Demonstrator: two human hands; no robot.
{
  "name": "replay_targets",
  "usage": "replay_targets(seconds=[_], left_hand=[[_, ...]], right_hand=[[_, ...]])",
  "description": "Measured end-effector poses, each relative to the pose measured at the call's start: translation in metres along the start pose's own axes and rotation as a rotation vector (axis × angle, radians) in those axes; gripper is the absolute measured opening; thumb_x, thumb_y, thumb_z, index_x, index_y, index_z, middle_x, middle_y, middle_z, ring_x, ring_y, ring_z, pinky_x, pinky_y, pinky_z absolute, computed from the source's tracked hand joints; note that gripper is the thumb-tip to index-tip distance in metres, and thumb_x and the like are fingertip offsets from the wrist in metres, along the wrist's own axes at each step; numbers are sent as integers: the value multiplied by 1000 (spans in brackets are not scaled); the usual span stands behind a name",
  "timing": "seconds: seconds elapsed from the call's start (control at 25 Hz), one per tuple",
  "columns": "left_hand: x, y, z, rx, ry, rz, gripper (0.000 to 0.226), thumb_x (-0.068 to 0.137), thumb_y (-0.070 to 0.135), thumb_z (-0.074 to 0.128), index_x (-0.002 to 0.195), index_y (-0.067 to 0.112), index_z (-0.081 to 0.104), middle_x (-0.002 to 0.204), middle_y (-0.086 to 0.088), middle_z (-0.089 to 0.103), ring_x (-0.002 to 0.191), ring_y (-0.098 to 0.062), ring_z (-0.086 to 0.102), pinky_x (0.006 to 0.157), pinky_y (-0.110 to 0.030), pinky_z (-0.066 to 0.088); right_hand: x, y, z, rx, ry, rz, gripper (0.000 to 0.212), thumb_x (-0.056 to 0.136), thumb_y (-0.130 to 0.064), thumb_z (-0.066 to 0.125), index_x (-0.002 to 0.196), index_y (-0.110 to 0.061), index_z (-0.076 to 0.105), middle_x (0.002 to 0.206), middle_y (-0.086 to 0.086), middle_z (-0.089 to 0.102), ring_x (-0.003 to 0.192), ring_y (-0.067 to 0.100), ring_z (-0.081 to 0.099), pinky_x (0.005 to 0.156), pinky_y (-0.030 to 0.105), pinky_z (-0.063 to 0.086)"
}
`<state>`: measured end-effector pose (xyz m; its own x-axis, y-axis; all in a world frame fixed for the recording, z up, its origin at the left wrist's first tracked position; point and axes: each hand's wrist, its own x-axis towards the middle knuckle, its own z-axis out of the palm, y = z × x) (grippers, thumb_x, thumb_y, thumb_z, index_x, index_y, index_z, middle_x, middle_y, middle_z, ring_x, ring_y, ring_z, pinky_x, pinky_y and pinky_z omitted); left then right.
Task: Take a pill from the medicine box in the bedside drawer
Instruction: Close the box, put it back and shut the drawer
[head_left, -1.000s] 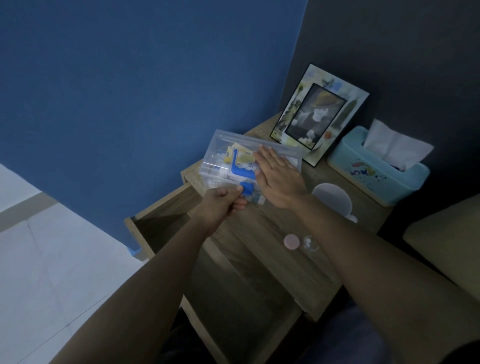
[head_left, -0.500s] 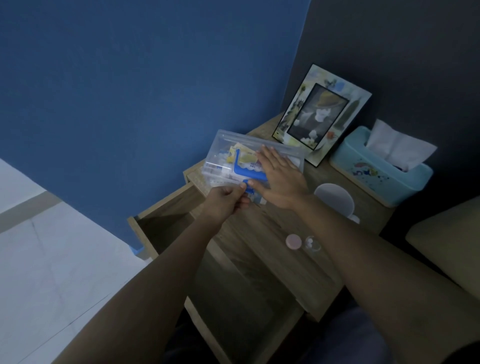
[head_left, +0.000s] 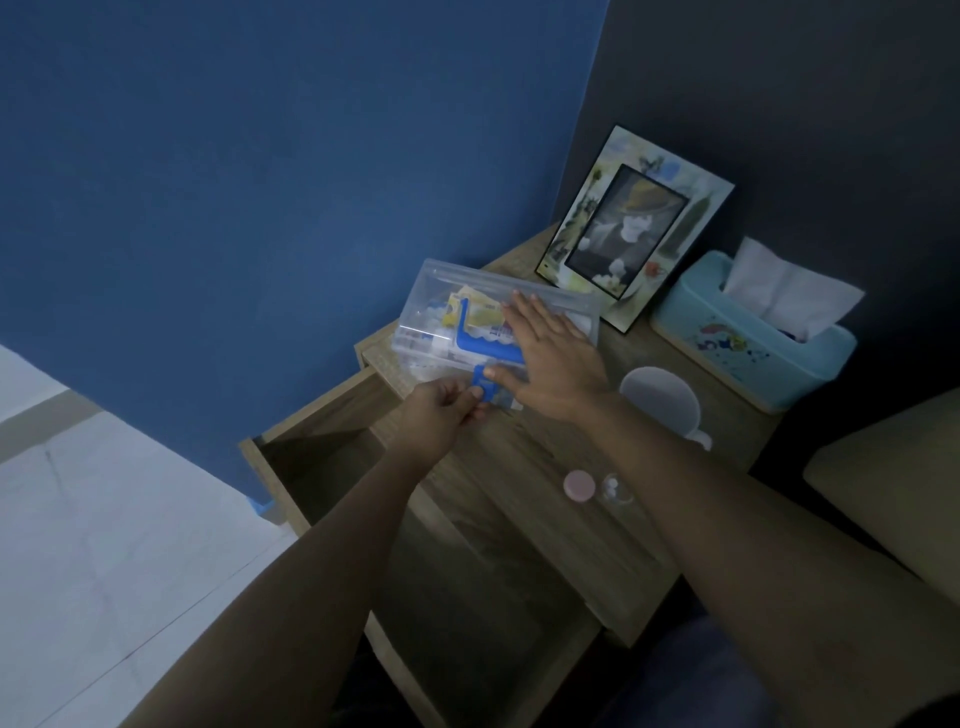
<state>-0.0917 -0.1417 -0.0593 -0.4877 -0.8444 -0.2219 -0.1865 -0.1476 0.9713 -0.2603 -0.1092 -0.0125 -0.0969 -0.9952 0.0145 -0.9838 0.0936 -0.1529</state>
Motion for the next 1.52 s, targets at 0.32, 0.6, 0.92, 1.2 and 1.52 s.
replay_targets(seconds=[0.32, 0.6, 0.92, 1.2, 1.52], left_hand=[[-3, -12, -7, 293, 212, -52, 7, 89, 25, 58, 87, 24, 65, 76, 15, 61, 70, 3, 59, 56, -9, 40], [28, 52, -35, 343, 730, -13, 39, 97, 30, 34, 97, 0, 59, 86, -19, 63, 82, -34, 57, 68, -29, 33], [53, 55, -31, 668, 421, -12, 58, 97, 46, 32, 100, -5, 58, 105, -28, 64, 103, -43, 57, 84, -39, 42], [54, 57, -33, 699, 391, -32, 59, 97, 47, 29, 104, -5, 57, 109, -31, 62, 107, -45, 55, 91, -47, 42], [56, 55, -31, 691, 388, -59, 57, 97, 45, 29, 113, -4, 55, 117, -32, 58, 111, -48, 52, 91, -45, 42]], right_hand=[[-1, 0, 0, 2, 26, -4, 80, 87, -62, 37, 148, -18, 9, 160, 0, 8, 147, 14, 4, 117, 33, 5], [-2, 0, 0, 15, 20, -7, 79, 89, -61, 37, 148, -18, 9, 160, 0, 7, 147, 14, 3, 118, 33, 5], [-3, -1, -4, -10, -20, -12, 79, 90, -61, 33, 149, -16, 6, 160, 1, 3, 147, 15, 0, 118, 35, 4], [13, 8, -21, 561, -52, 173, 64, 96, -45, 35, 148, -16, 13, 160, 1, 7, 146, 15, 6, 114, 30, 7], [16, 12, -10, 359, 61, 664, 98, 77, -75, 40, 148, -16, 6, 157, 19, 8, 142, 36, 18, 110, 46, 30]])
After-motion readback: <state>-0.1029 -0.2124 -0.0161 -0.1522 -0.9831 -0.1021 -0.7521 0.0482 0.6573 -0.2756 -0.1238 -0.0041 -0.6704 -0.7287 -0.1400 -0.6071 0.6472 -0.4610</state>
